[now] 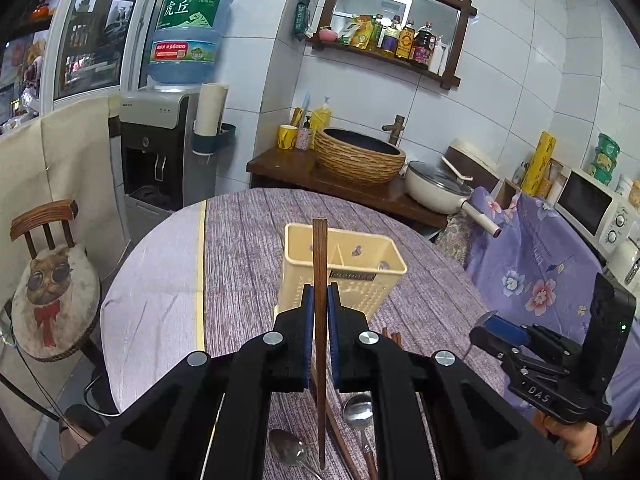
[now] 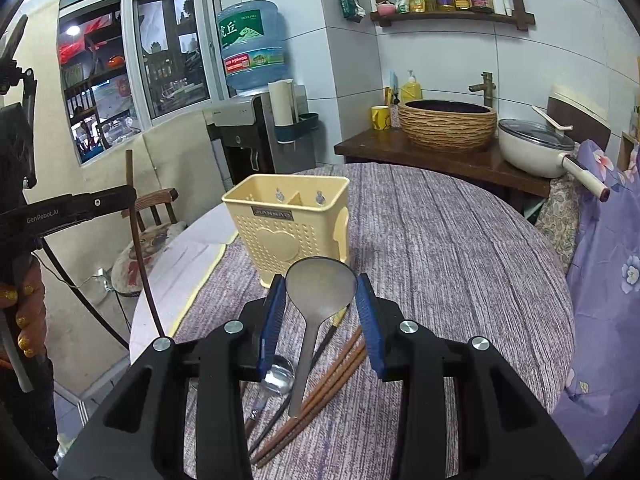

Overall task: Organize utensils
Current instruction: 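Lower the chopstick into the cream holder and open the right tool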

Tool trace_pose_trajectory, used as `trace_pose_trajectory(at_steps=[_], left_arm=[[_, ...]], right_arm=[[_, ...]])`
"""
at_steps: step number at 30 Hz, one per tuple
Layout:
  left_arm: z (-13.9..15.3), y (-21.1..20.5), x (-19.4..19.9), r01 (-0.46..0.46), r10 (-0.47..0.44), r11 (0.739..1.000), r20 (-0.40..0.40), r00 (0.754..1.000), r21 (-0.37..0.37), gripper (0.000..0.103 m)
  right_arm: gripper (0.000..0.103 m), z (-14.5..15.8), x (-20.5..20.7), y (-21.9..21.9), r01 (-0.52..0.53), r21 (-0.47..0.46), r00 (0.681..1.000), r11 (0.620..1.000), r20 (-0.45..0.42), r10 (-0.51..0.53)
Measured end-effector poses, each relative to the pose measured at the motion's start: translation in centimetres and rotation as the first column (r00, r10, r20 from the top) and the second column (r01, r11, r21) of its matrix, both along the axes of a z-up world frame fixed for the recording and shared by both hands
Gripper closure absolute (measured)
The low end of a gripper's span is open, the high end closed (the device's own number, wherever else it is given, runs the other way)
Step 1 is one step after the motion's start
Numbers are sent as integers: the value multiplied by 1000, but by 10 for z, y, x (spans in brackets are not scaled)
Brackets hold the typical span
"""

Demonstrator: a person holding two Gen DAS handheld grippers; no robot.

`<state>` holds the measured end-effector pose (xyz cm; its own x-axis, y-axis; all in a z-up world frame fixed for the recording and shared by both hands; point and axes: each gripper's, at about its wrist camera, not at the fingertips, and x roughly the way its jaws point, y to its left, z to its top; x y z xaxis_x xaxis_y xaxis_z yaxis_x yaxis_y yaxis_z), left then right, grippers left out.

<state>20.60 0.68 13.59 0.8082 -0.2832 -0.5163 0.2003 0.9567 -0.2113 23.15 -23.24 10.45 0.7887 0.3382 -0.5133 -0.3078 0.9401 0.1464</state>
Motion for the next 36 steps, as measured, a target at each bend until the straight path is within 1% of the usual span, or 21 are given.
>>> trace_pose_trajectory(at_steps=[2,4,7,9,11,13,15,17,19,23,27,32,36], left_arm=[[13,0,3,-5,5,1000,27,1000,0,95],[33,-1,8,-15,15,1000,70,997,-5,95],[67,0,16,-41,46,998,154,987,-40,95],[90,-1,23,-66,77,996,215,974,-58,95],[108,-6,33,-91,101,995,263,959,-51,95],[120,-13,40,-113,120,993,310,943,-41,95],[124,-20,47,-138,136,990,361,922,-20,95],[120,-25,56,-149,142,989,382,913,-12,95],[108,-28,67,-163,156,987,374,914,-13,95],[73,-30,87,-181,176,983,324,929,-16,95],[44,-28,95,-177,173,984,276,945,-9,95],[11,-31,96,-167,160,986,222,962,12,95],[-5,-29,98,-159,155,987,176,972,8,95]], right_arm=[[66,15,7,4,-2,1,1000,1000,31,2],[66,35,17,9,3,14,998,1000,68,-4],[66,66,31,16,31,14,989,999,141,-33],[66,90,42,21,54,20,981,998,185,-57],[66,111,54,27,82,21,970,996,230,-85],[66,124,67,33,106,14,962,994,250,-106],[66,130,80,38,125,7,958,992,258,-123],[66,129,94,43,144,-4,957,990,256,-138],[66,119,106,48,154,-18,959,988,243,-145],[66,86,118,51,173,-47,963,984,216,-159],[66,53,124,49,176,-54,971,983,175,-165],[66,24,126,53,162,-74,978,984,149,-150],[66,6,123,58,144,-104,981,984,143,-129]])
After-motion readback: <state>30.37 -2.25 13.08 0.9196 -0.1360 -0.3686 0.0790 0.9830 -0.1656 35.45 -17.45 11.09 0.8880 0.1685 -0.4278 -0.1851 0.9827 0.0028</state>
